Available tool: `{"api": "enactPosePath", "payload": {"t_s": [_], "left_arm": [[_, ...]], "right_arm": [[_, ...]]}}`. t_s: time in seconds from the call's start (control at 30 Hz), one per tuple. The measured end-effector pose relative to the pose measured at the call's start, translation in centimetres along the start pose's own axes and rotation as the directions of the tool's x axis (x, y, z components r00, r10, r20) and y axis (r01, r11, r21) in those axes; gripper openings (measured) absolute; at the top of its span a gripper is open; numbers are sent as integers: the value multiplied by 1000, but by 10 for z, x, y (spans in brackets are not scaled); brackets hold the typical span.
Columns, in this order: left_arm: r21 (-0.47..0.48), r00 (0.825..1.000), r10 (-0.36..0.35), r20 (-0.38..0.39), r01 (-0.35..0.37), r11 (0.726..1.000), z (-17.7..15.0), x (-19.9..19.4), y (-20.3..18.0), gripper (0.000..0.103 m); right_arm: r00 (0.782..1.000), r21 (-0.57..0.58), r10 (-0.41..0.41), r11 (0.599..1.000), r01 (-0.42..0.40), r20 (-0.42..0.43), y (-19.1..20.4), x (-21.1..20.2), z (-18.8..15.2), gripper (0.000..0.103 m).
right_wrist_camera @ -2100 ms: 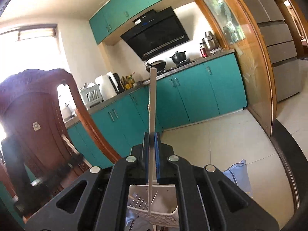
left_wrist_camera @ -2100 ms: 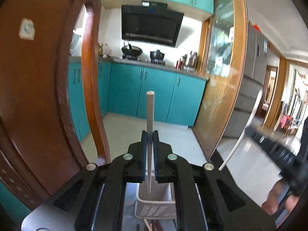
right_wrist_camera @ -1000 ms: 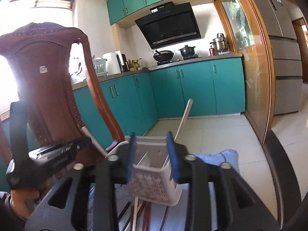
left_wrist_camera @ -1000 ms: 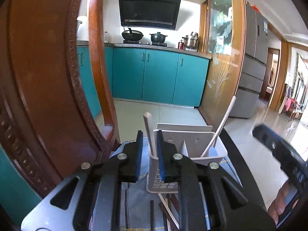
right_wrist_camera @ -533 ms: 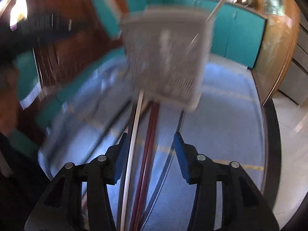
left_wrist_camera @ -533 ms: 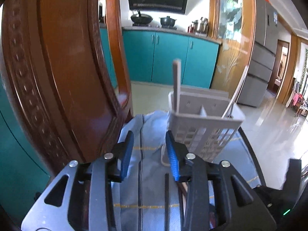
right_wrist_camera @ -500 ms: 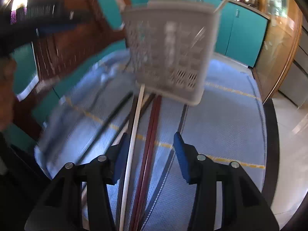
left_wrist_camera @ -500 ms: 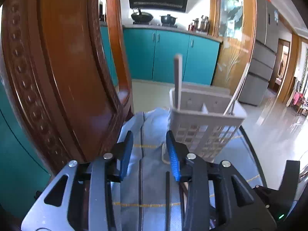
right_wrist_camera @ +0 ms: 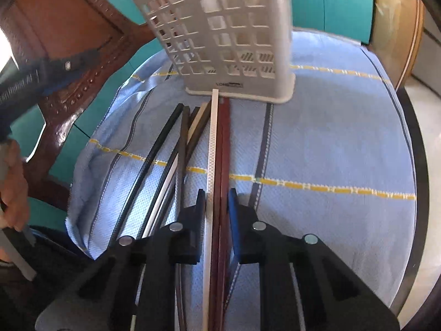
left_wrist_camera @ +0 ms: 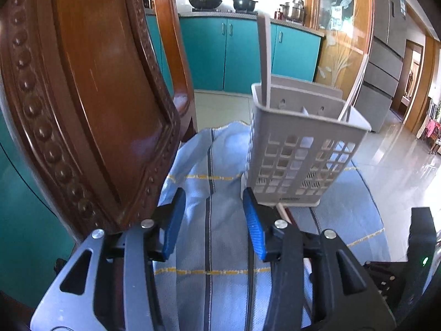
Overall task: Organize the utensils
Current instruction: 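Move both open grippers back down to the remaining chopsticks on the cloth, then close left gripper on a black chopstick while right gripper grasps a dark red chopstick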
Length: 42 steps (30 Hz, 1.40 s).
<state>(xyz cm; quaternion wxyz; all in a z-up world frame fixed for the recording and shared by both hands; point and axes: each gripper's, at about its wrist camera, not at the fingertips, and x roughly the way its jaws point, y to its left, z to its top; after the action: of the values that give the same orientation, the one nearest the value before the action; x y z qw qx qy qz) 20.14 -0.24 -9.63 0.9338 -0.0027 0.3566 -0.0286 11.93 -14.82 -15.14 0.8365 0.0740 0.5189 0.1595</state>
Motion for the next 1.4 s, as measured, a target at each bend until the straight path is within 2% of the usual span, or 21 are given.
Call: {"api": "enactPosePath", "payload": {"t_s": [0.07,0.13,0.27,0.3,0.4,0.63,0.8,0.93,1.1,1.3,1.33,1.4], "left_arm": [[6,1000,-2,-22,3,1000,-5,3,-1,44],[16,999,-4,-43,5,1000,-10,6,-4,44],[42,996,6,-84,-2,999,-19,15,-11,45],[50,996,8,-92,-3,999,-22,18,-13,45],[65,994,14,-112,-7,998,-28,22,-17,46],[72,990,18,-143,-8,997,-31,26,-24,51],[66,981,25,-191,-12,998,-36,36,-23,51],[45,971,1,-238,10,999,-39,44,-19,51],[67,966,-8,-258,26,997,-43,49,-25,51],[96,959,-3,-284,32,995,-49,56,-32,51],[99,958,-3,-287,33,995,-49,58,-33,51],[103,957,-1,-291,32,994,-51,59,-33,51]], "right_arm": [[1000,25,15,1000,-15,-2,-7,-7,-3,16],[1000,40,22,999,-22,6,-12,-16,-7,6],[999,89,-37,995,37,-2,-30,-24,-15,5],[999,112,-42,993,41,0,-36,-25,-17,0],[998,118,-66,991,64,7,-40,-27,-17,0],[998,112,-62,992,58,32,-39,-27,-15,9],[995,74,-72,995,67,68,-32,-29,-12,22],[996,27,-61,998,59,62,-21,-21,-10,23],[995,-3,-79,997,79,63,-11,-9,-5,23],[974,-109,-203,971,213,98,12,7,1,23],[971,-112,-215,968,226,99,13,7,1,22],[969,-76,-232,968,239,87,9,5,1,6]]}}
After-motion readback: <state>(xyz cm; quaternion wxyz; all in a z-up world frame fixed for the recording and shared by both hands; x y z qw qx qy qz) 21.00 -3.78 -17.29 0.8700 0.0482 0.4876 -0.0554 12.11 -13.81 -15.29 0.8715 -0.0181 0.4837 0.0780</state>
